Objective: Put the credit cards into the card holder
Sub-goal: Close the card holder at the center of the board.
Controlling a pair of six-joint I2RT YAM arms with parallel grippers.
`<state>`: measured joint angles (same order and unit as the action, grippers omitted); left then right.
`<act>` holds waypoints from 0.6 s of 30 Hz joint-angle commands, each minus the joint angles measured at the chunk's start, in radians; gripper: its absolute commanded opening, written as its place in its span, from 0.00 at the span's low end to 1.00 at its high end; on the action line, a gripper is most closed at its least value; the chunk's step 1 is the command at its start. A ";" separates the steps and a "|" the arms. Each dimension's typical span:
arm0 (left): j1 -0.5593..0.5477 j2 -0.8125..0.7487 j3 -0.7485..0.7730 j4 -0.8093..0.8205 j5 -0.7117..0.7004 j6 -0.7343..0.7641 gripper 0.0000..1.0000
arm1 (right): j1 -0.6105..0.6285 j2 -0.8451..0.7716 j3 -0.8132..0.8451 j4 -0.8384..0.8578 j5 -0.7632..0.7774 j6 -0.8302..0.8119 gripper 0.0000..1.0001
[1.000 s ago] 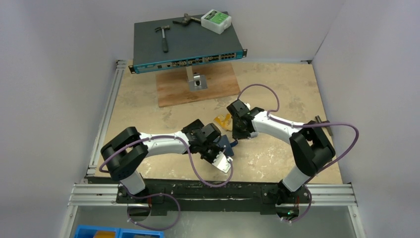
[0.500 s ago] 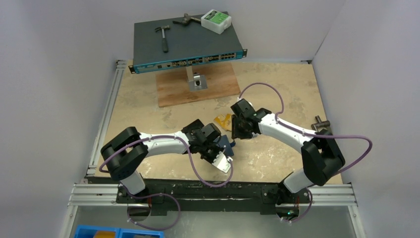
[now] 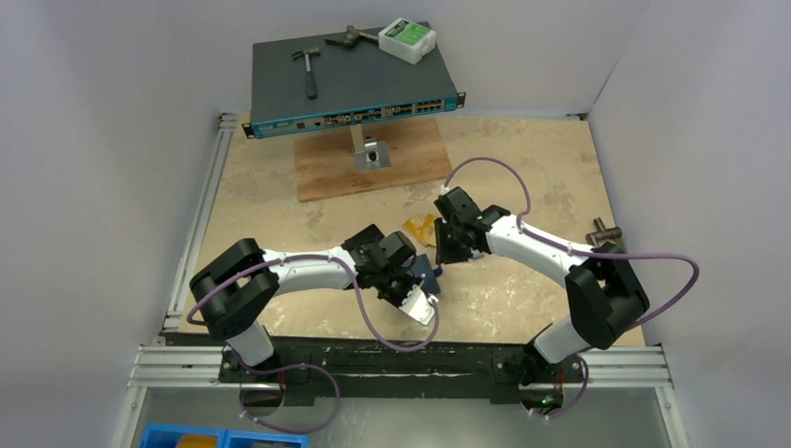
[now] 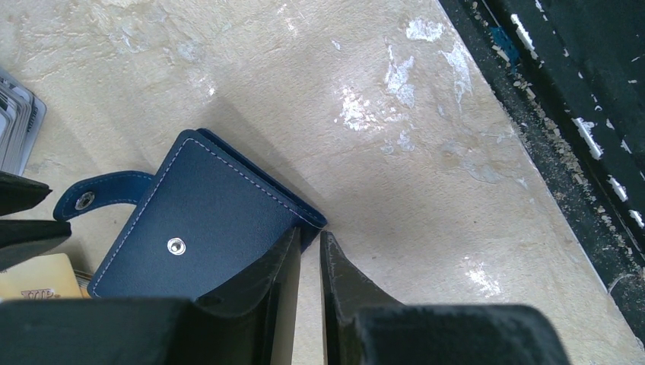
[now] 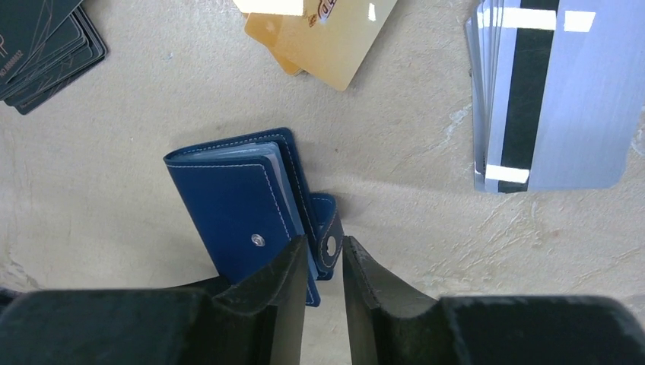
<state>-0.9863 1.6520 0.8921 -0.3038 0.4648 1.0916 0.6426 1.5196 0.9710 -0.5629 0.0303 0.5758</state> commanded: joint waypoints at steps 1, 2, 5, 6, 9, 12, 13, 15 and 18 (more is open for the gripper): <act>0.014 0.012 0.018 -0.040 0.014 -0.007 0.14 | 0.001 0.012 -0.003 0.026 -0.008 -0.025 0.21; 0.015 0.011 0.021 -0.041 0.011 -0.008 0.14 | 0.001 0.015 -0.002 0.025 -0.006 -0.024 0.19; 0.018 0.011 0.030 -0.047 0.012 -0.009 0.14 | 0.001 0.026 0.001 0.015 0.003 -0.027 0.15; 0.018 0.010 0.032 -0.049 0.012 -0.009 0.14 | 0.000 0.031 0.001 0.011 0.003 -0.029 0.15; 0.020 0.007 0.036 -0.052 0.011 -0.014 0.14 | 0.001 0.030 -0.005 0.011 0.009 -0.031 0.15; 0.023 0.004 0.039 -0.057 0.010 -0.018 0.14 | 0.001 0.024 -0.007 0.011 0.014 -0.027 0.07; 0.024 0.001 0.039 -0.056 0.006 -0.019 0.14 | 0.001 0.019 -0.009 0.011 0.015 -0.023 0.01; 0.024 -0.007 0.041 -0.057 -0.007 -0.026 0.15 | 0.002 0.010 -0.011 0.009 0.021 -0.017 0.00; 0.024 -0.031 0.046 -0.065 -0.026 -0.036 0.18 | 0.002 0.001 -0.011 0.006 0.018 -0.014 0.00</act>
<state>-0.9691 1.6527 0.9073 -0.3405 0.4561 1.0813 0.6422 1.5581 0.9619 -0.5606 0.0353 0.5583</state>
